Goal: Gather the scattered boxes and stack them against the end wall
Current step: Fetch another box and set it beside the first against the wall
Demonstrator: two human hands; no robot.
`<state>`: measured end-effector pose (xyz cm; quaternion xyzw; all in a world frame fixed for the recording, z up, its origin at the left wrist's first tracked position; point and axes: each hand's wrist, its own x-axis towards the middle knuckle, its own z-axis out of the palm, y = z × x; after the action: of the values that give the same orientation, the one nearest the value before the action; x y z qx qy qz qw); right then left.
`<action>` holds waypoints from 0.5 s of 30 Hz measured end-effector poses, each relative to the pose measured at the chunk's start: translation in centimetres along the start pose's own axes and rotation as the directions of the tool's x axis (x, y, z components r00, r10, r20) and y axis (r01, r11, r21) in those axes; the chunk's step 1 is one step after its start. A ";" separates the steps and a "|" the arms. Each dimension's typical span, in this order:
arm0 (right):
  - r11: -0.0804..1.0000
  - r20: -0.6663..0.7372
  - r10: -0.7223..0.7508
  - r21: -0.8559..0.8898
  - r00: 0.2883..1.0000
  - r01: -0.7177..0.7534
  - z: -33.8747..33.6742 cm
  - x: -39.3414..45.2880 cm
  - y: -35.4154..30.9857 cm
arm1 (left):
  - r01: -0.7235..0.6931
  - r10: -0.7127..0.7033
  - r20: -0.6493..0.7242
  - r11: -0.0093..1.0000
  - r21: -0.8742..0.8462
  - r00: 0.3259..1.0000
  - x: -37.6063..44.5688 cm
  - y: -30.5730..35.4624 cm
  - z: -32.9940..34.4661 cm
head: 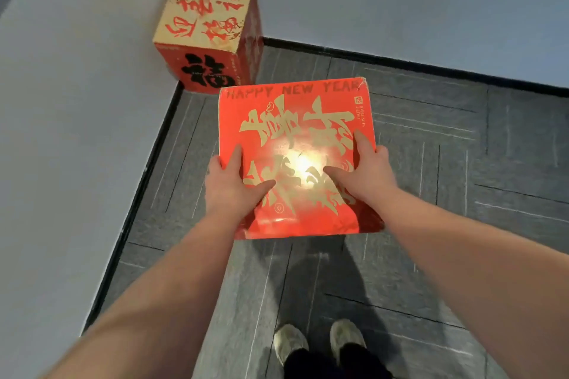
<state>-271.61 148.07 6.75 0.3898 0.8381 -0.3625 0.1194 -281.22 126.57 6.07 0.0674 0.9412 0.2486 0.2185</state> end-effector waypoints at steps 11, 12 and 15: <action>0.981 -0.021 0.171 0.099 0.985 -0.168 -4.7 16.9 -0.4 | -0.158 0.145 0.110 0.980 0.118 0.983 18.7 10.3 3.2; 0.983 -0.043 0.159 0.094 0.986 -0.155 -5.3 18.6 -0.6 | -0.170 0.157 0.122 0.979 0.111 0.980 20.6 11.4 3.5; 0.974 -0.051 0.204 0.114 0.978 -0.198 -7.5 23.8 -1.6 | -0.201 0.186 0.159 0.976 0.085 0.970 26.3 14.5 4.3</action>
<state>-288.05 166.11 1.42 0.4898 0.7768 -0.3809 0.1079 -302.54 147.24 -0.03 0.1884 0.9223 0.2154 0.2599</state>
